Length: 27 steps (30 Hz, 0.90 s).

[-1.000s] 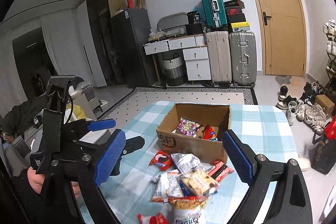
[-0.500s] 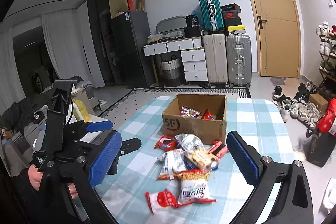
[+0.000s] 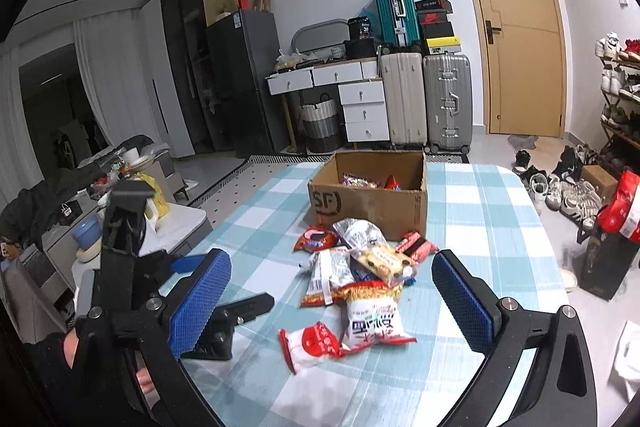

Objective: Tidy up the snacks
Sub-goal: 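Grasp the red-and-white balloon candy bag with the left gripper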

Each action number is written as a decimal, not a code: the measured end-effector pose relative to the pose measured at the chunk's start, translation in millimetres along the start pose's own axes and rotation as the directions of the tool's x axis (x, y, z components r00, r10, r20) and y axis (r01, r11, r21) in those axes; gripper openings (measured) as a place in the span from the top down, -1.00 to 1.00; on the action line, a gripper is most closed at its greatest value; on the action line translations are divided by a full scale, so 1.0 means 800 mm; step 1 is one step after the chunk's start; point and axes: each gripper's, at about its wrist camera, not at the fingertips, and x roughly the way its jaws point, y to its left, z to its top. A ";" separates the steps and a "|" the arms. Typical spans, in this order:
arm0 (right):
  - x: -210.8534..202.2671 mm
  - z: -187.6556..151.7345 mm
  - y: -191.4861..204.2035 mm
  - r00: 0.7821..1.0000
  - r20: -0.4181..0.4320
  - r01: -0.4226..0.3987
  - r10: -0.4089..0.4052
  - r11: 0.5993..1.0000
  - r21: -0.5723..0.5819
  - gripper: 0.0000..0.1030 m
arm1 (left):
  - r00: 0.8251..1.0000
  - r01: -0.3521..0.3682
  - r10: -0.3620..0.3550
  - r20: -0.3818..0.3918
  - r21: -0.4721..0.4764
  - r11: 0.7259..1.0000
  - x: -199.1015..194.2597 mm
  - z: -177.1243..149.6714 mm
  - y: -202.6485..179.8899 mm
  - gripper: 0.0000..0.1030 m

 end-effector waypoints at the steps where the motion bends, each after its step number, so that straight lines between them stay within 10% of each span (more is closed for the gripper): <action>1: 0.000 -0.003 -0.001 1.000 -0.004 0.001 -0.001 1.000 0.003 -0.99 | 1.000 0.002 -0.002 -0.007 0.001 1.000 0.005 -0.004 -0.002 -0.97; 27: 0.024 -0.057 -0.055 0.996 -0.086 0.030 -0.021 0.993 0.111 -0.99 | 0.980 0.067 -0.061 -0.191 0.023 0.998 0.130 -0.047 -0.010 -0.97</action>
